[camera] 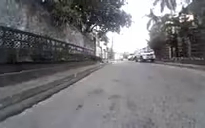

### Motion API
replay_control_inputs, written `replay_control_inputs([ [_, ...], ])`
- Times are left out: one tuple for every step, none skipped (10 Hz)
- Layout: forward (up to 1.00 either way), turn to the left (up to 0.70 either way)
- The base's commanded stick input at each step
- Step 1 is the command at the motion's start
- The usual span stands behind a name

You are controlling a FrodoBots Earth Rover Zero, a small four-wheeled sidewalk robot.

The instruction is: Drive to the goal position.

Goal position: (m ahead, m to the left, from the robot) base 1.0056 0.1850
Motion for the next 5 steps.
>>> replay_control_inputs([
  [1.00, -0.28],
  [1.00, -0.28],
  [1.00, -0.28],
  [1.00, -0.28],
  [1.00, -0.28],
])
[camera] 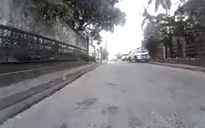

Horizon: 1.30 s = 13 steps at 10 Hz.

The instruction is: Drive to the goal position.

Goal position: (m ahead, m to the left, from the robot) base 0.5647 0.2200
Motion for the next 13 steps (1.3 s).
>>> replay_control_inputs([
  [1.00, -0.28],
  [1.00, -0.28],
  [1.00, -0.28],
  [1.00, -0.28],
  [1.00, -0.28],
  [1.00, -0.24],
  [1.00, -0.18],
  [1.00, -0.12],
  [1.00, -0.06],
  [1.00, 0.00],
  [1.00, 0.07],
  [1.00, 0.11],
  [1.00, 0.02],
])
